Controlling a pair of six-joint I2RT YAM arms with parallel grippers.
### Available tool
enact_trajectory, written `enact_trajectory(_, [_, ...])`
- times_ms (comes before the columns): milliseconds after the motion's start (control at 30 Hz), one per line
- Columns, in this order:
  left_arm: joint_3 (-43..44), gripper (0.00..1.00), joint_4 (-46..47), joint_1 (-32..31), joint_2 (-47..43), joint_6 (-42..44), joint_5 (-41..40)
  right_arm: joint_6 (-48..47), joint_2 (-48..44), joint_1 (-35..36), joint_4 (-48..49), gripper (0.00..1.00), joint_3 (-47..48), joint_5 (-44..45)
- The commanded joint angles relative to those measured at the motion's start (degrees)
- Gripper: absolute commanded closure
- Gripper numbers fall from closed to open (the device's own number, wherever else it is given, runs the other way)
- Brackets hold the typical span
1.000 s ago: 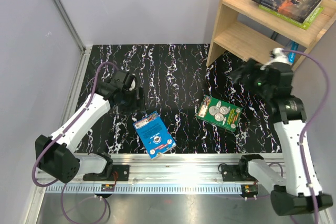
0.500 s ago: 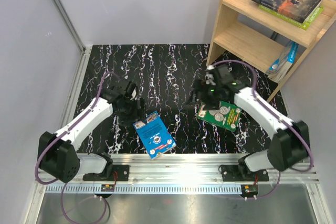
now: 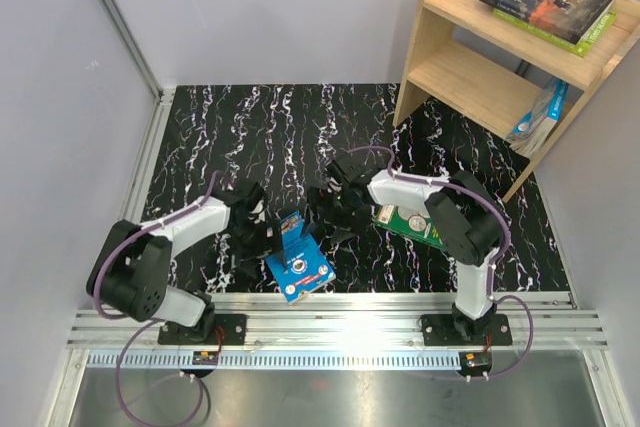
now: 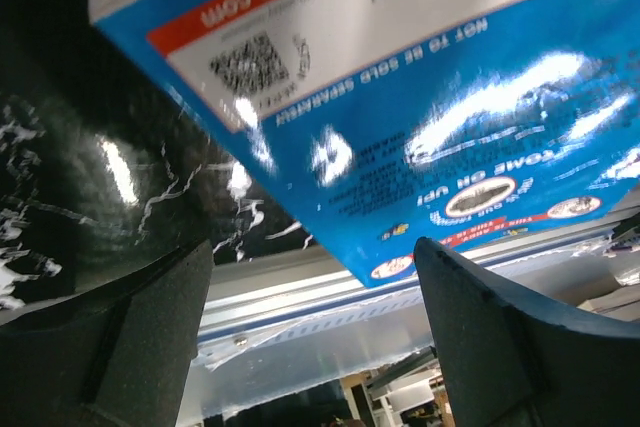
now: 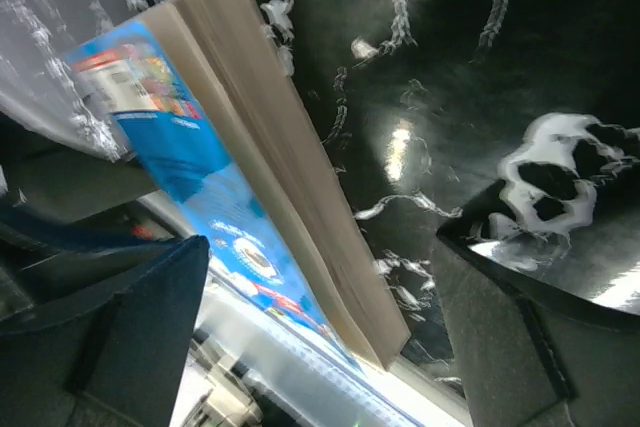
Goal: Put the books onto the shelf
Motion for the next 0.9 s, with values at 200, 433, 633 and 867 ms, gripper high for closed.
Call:
enact_trajectory(200, [-4.0, 0.18, 13.4, 0.2, 8.9, -3.9, 8.5, 3.9, 5.3, 1.8, 10.9, 0.02, 0.7, -5.7])
enact_trajectory(433, [-5.8, 0.2, 18.7, 0.3, 14.4, -4.9, 11.8, 6.9, 3.1, 4.8, 14.4, 0.41, -2.9, -7.8])
enact_trajectory(633, [-3.9, 0.21, 17.3, 1.0, 12.9, -4.2, 10.8, 8.7, -0.6, 6.7, 15.3, 0.97, -4.6, -7.6])
enact_trajectory(867, [0.7, 0.21, 10.7, 2.7, 6.4, -2.6, 10.3, 10.0, -5.5, 7.3, 16.4, 1.0, -4.1, -7.2])
